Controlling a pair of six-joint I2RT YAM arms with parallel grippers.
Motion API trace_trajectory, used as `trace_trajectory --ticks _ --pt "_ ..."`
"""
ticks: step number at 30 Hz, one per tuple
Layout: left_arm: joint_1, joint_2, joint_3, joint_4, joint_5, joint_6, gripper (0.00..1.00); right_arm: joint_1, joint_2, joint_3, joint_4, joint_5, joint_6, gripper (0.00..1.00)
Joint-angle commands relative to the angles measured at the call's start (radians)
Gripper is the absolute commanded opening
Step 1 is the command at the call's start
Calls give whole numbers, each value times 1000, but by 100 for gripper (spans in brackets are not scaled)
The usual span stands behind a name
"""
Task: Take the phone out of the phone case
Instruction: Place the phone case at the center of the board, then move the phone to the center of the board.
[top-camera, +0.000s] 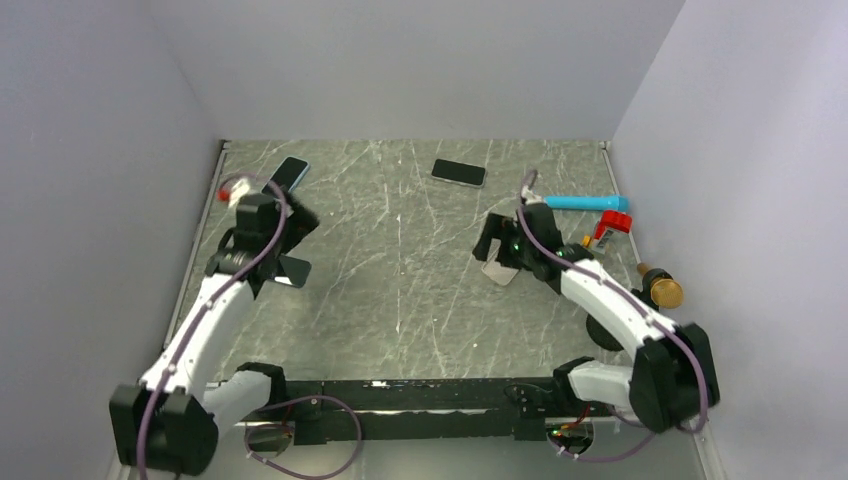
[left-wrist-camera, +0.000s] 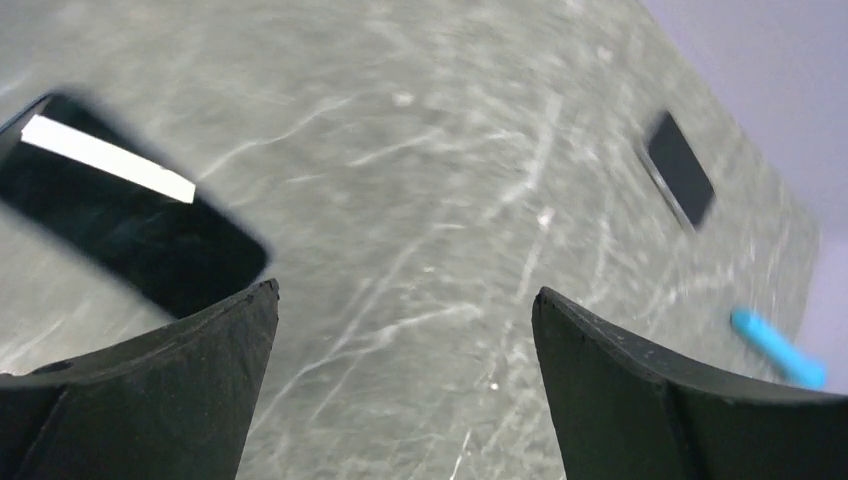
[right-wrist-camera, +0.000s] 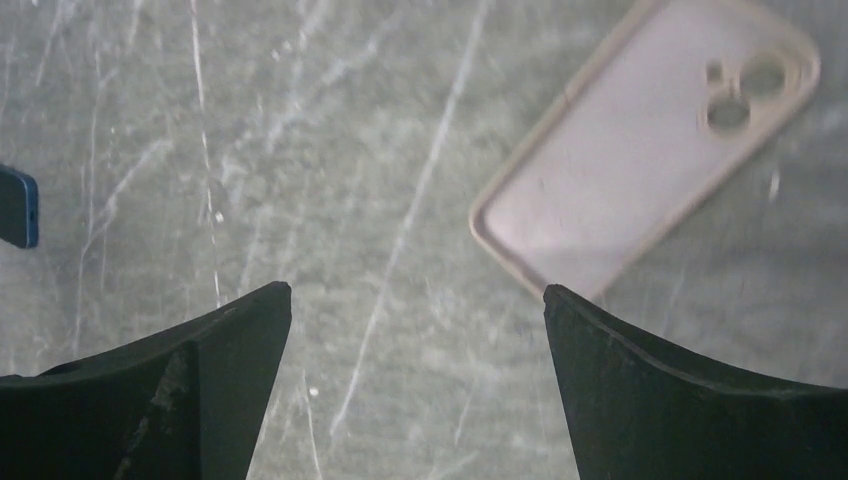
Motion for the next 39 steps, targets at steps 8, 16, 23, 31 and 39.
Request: trace_trajectory --ticks 8,16,23,31,39 --pt "-165 305 400 102 403 363 99 -23 520 545 2 41 -94 100" --pt "-162 216 319 115 465 381 95 -117 882 860 103 113 95 100" --pt "-167 130 317 100 457 390 95 -178 1161 1168 88 90 129 100" --pt "-150 188 288 159 585 319 93 -221 1371 1376 146 -20 195 99" --pt "-109 169 252 198 570 307 93 -204 1425 1372 191 -232 178 95"
